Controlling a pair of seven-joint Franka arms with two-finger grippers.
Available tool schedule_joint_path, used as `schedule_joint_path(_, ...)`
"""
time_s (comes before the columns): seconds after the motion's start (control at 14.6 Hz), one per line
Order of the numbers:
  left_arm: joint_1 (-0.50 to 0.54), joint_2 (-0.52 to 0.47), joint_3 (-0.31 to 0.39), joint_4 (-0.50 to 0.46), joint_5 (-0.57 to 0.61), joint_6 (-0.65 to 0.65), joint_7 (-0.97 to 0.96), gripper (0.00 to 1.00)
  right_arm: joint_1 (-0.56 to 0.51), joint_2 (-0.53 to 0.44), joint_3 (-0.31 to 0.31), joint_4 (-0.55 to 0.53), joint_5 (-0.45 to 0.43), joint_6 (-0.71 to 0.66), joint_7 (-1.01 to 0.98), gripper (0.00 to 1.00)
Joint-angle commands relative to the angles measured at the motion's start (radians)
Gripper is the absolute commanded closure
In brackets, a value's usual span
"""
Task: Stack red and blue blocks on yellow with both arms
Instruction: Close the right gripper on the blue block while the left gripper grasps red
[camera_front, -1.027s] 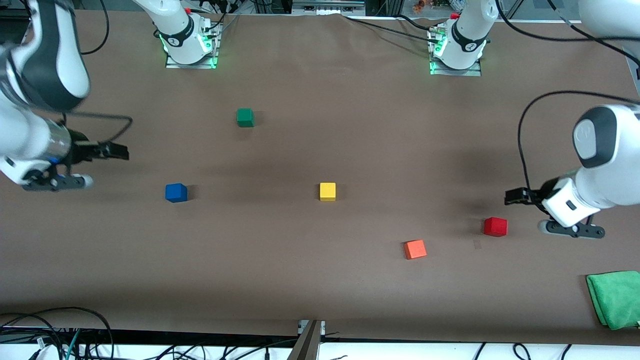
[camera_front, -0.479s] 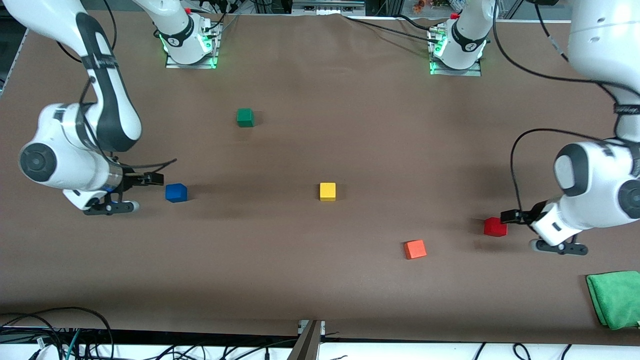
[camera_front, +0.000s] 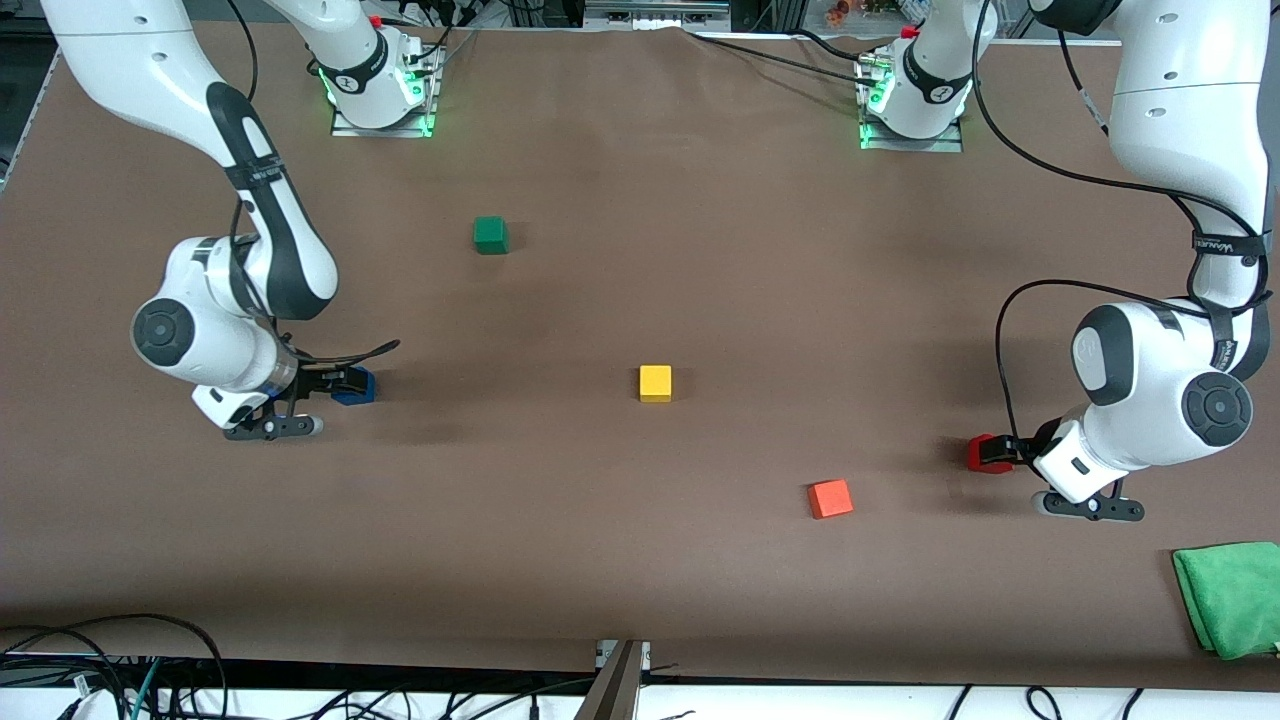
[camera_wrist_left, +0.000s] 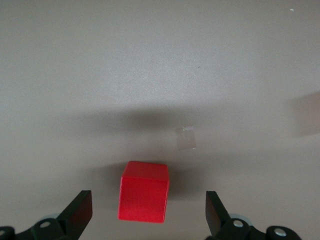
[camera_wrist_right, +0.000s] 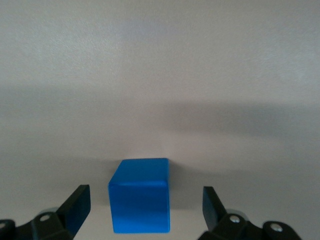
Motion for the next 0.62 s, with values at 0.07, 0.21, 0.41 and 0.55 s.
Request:
schedule_joint_path(0.07, 0.001, 0.016, 0.004, 0.005, -0.015, 0.011, 0.014, 0.0, 0.003, -0.001, 0.011, -0.055, 0.019, 0.088, -0.012, 0.06)
schedule_joint_path(0.21, -0.002, -0.016, -0.001, -0.076, -0.015, 0.016, -0.002, 0.0, 0.003, -0.003, 0.016, -0.09, 0.019, 0.133, -0.011, 0.1)
schedule_joint_path(0.41, -0.004, -0.039, -0.004, -0.176, -0.015, 0.092, -0.007, 0.0, 0.003, -0.006, 0.017, -0.104, 0.02, 0.147, -0.009, 0.14)
schedule_joint_path(0.55, -0.013, -0.032, -0.002, -0.185, -0.015, 0.132, -0.011, 0.0, 0.003, -0.009, 0.017, -0.105, 0.02, 0.144, -0.008, 0.17)
